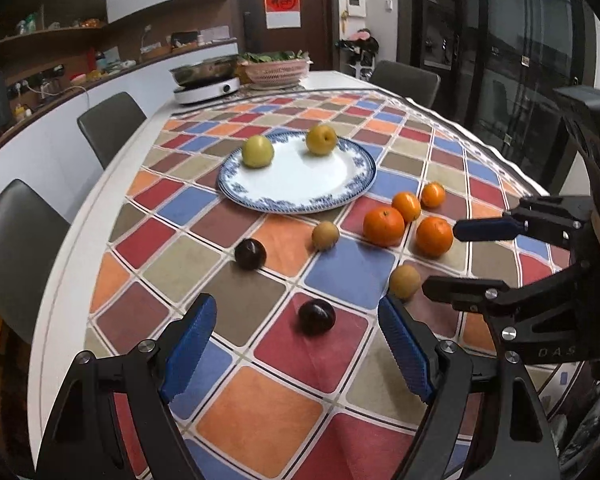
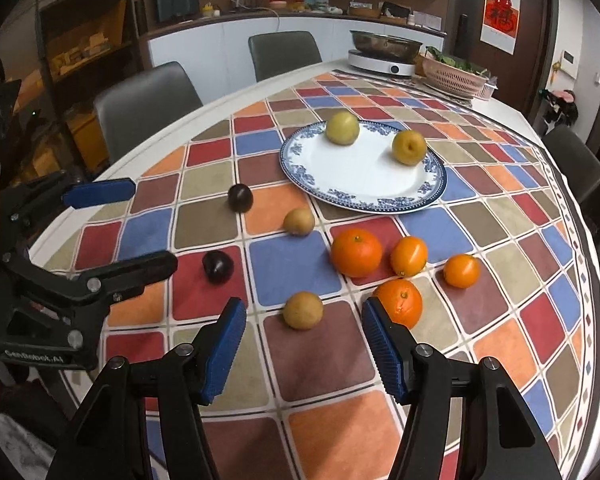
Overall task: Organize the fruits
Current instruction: 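Grasp the dark plum with the left tool while the right tool grasps the small brown fruit, then carry the plum and small brown fruit with both tools onto the plate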
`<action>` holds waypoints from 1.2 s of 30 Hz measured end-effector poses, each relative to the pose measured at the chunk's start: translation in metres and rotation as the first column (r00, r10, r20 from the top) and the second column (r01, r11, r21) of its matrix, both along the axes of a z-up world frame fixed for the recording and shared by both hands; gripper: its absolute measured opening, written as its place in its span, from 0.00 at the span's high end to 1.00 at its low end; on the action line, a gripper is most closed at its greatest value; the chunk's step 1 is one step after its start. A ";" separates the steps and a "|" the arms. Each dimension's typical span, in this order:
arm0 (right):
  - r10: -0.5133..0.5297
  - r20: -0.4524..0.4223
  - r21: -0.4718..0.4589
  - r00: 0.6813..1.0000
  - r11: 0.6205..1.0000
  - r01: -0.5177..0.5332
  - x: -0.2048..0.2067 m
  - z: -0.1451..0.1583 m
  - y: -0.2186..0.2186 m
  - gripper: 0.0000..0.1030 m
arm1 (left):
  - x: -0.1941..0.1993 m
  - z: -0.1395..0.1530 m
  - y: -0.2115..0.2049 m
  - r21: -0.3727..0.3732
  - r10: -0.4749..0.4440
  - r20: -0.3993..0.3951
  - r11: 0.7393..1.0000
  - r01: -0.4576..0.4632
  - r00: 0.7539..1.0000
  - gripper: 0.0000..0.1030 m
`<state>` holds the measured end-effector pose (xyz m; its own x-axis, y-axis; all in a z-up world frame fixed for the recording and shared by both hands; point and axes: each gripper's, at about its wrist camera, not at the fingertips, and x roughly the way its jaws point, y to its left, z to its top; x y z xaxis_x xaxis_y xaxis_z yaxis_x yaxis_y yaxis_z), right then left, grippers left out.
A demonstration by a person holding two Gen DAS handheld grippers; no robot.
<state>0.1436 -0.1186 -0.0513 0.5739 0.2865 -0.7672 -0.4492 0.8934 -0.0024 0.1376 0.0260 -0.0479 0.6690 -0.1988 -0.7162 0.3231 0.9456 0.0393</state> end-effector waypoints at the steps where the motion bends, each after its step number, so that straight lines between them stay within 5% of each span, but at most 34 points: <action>1: 0.000 -0.001 -0.006 1.000 1.000 0.000 0.002 -0.003 0.000 0.41 | 0.002 -0.004 -0.001 0.000 -0.007 -0.007 1.000 0.007 1.000 0.20; 25: 0.036 -0.116 0.000 0.993 0.999 -0.036 0.031 -0.041 0.010 0.65 | 0.036 -0.052 -0.007 -0.062 -0.064 -0.155 0.997 0.055 0.986 0.73; 36: 0.036 -0.110 0.033 0.993 0.999 -0.033 0.029 -0.041 0.007 0.71 | 0.031 -0.042 -0.004 -0.101 -0.006 -0.155 0.995 -0.010 0.988 0.73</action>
<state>0.1730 -0.1121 -0.0920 0.4758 0.3296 -0.8155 -0.4759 0.8762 0.0765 0.1684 0.0217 -0.0900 0.5521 -0.2744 -0.7873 0.3161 0.9427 -0.1069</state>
